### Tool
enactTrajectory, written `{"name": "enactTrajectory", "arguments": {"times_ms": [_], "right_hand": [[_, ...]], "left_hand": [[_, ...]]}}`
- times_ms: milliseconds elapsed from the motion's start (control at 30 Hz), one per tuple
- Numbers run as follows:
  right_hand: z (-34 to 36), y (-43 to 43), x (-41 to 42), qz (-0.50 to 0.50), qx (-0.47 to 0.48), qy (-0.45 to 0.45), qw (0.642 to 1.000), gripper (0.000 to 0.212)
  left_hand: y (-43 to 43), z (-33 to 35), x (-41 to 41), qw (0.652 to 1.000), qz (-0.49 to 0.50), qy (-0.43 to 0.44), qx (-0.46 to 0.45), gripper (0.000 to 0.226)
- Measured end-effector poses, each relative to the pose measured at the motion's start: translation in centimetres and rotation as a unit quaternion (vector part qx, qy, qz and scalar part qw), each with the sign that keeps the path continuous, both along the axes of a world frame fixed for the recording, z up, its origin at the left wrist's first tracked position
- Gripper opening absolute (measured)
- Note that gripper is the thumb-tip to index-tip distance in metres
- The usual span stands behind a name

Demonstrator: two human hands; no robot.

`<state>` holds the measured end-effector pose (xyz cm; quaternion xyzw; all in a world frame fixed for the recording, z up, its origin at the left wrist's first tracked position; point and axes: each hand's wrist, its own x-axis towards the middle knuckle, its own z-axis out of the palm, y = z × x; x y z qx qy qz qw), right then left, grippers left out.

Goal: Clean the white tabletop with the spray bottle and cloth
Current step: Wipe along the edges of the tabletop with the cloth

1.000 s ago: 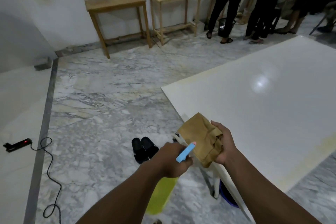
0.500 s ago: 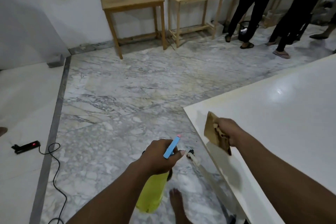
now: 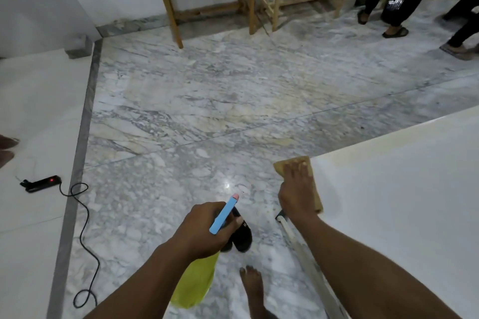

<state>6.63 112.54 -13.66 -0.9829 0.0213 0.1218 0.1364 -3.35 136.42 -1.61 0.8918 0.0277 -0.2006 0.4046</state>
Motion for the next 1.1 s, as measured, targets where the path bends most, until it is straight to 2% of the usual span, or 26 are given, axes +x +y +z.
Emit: {"name": "enactTrajectory", "arguments": {"times_ms": [100,267,300,400,500,567,700,867,967,1033,1100], "right_hand": [[-1.0,1.0,-1.2,0.067,-0.026,-0.028,0.997,0.067],[-0.9,-2.9,-3.7,0.172,-0.054,-0.001,0.984,0.082],[-0.9,-3.6,-5.1,0.191,-0.073,-0.007,0.979,0.081],[-1.1,-4.9,-9.0,0.227,-0.131,-0.063,0.963,0.049],[-0.9,-5.3,-10.8,0.217,-0.155,-0.07,0.961,0.051],[-0.6,-4.7,-11.7,0.193,-0.164,-0.057,0.966,0.064],[-0.3,-4.0,-11.9,0.177,-0.133,-0.052,0.974,0.062],[-0.5,-5.6,-13.1,0.182,-0.133,-0.07,0.972,0.077],[-1.1,-5.7,-13.7,0.17,-0.116,-0.097,0.974,0.072],[-1.5,-4.9,-13.3,0.141,-0.064,-0.13,0.979,0.062],[-0.6,-4.0,-12.7,0.068,0.084,-0.168,0.98,0.048]], "left_hand": [[0.1,-0.3,-0.2,1.0,-0.003,0.006,-0.006,0.032],[0.2,0.5,-1.8,1.0,-0.014,-0.005,-0.009,0.036],[0.3,0.7,-2.5,1.0,-0.018,-0.008,-0.01,0.036],[0.7,1.2,-5.1,1.0,-0.024,-0.014,-0.01,0.036],[0.8,1.0,-7.9,0.998,-0.046,-0.03,0.003,0.036],[0.8,0.5,-10.0,0.998,-0.054,-0.033,0.003,0.036],[0.2,-1.7,-14.4,0.998,-0.062,-0.008,-0.012,0.033],[-0.9,-4.1,-18.2,0.996,-0.08,0.028,-0.027,0.038],[-1.6,-4.4,-18.0,0.996,-0.07,0.039,-0.037,0.043],[-1.8,-4.4,-16.9,0.997,-0.056,0.035,-0.046,0.044],[-2.0,-4.2,-15.7,0.997,-0.051,0.025,-0.047,0.043]]}}
